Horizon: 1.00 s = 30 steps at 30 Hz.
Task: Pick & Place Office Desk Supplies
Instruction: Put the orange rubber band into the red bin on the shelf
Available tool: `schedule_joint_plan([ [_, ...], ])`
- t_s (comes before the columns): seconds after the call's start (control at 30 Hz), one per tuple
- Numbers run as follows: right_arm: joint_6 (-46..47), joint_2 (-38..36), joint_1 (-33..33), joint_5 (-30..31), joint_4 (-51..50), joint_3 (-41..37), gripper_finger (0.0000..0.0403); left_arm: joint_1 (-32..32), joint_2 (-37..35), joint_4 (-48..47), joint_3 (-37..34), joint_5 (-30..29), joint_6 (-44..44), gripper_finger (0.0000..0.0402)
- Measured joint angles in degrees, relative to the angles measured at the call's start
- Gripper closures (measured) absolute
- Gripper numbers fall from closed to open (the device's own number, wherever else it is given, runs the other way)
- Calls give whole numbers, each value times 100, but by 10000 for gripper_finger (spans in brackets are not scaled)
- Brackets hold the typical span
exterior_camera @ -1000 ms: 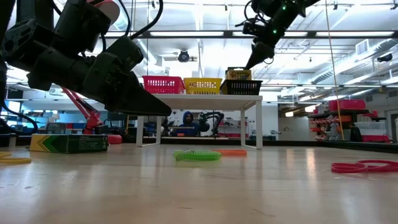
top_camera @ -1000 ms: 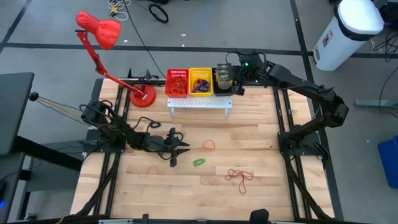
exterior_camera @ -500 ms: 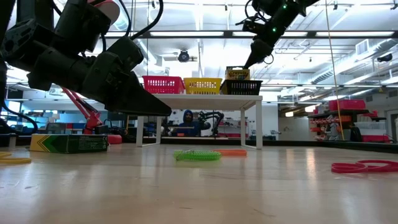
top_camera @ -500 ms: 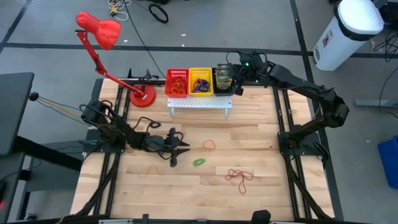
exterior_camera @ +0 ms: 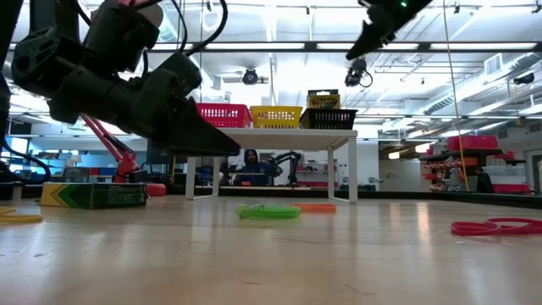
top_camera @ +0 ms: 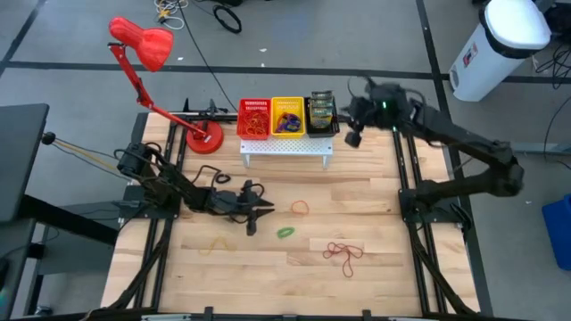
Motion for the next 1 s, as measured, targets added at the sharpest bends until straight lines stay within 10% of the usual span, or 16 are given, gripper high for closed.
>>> schedule_joint_plan([
  [0.1,356,-500,349,7,544,-928,387,-3,-7,-10,123,242,197,338],
  [0.27,1167,-1189,1114,82,2126,-2644,378,233,-15,-541,442,1125,371,393],
  [0.5,1348,-1372,2040,749,4521,-4454,391,622,49,-2340,1346,1102,495,364],
  [1.0,1397,-1431,2075,294,4763,-4537,395,675,1382,-4566,3419,1113,1437,291],
])
